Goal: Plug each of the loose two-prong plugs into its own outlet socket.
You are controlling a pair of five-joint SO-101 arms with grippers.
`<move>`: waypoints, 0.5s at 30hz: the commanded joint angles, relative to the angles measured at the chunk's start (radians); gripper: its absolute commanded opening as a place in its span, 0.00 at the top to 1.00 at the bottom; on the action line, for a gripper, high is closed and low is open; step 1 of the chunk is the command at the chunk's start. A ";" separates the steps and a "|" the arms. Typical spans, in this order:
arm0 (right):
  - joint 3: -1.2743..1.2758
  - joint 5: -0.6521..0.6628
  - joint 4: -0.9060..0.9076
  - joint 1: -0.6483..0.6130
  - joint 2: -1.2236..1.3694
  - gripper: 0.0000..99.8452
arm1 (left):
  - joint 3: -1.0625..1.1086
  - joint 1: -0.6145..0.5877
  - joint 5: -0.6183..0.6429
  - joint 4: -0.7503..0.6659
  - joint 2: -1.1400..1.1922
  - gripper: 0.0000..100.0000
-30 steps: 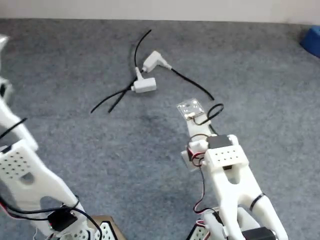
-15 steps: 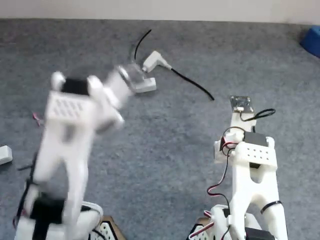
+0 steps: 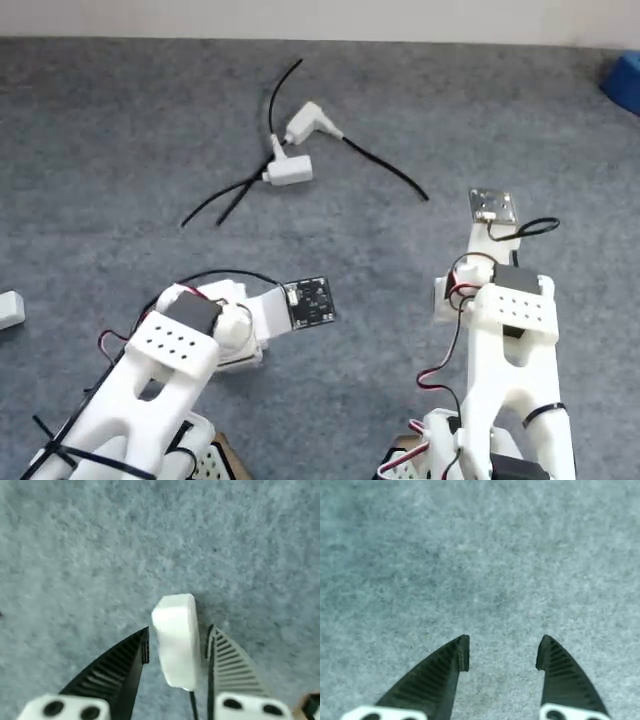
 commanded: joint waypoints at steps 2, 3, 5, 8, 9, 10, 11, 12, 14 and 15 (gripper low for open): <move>-0.013 -0.008 -0.012 -0.048 -0.019 0.78 | -0.076 0.008 -0.037 -0.025 -0.018 0.78; -0.016 -0.008 -0.012 -0.048 -0.019 0.78 | -0.077 0.008 -0.037 -0.023 -0.018 0.78; -0.016 -0.008 -0.012 -0.047 -0.019 0.78 | -0.054 0.008 -0.037 -0.021 -0.018 0.78; -0.016 -0.008 -0.013 -0.047 -0.019 0.78 | -0.002 0.008 -0.037 -0.021 -0.024 0.78; -0.016 -0.008 -0.015 -0.047 -0.019 0.78 | 0.002 0.007 -0.037 -0.021 -0.025 0.78; -0.015 -0.008 -0.024 -0.048 -0.019 0.78 | -0.002 -0.007 -0.037 -0.023 -0.025 0.78; -0.013 -0.008 -0.028 -0.048 -0.018 0.78 | -0.016 -0.028 -0.038 -0.023 -0.025 0.78; -0.013 -0.008 -0.030 -0.048 -0.018 0.78 | -0.044 -0.054 -0.046 -0.023 -0.025 0.78; -0.013 -0.008 -0.030 -0.050 -0.018 0.78 | -0.102 -0.116 -0.081 -0.015 -0.022 0.78; -0.013 -0.008 -0.030 -0.051 -0.018 0.78 | -0.136 -0.143 -0.092 0.003 -0.019 0.78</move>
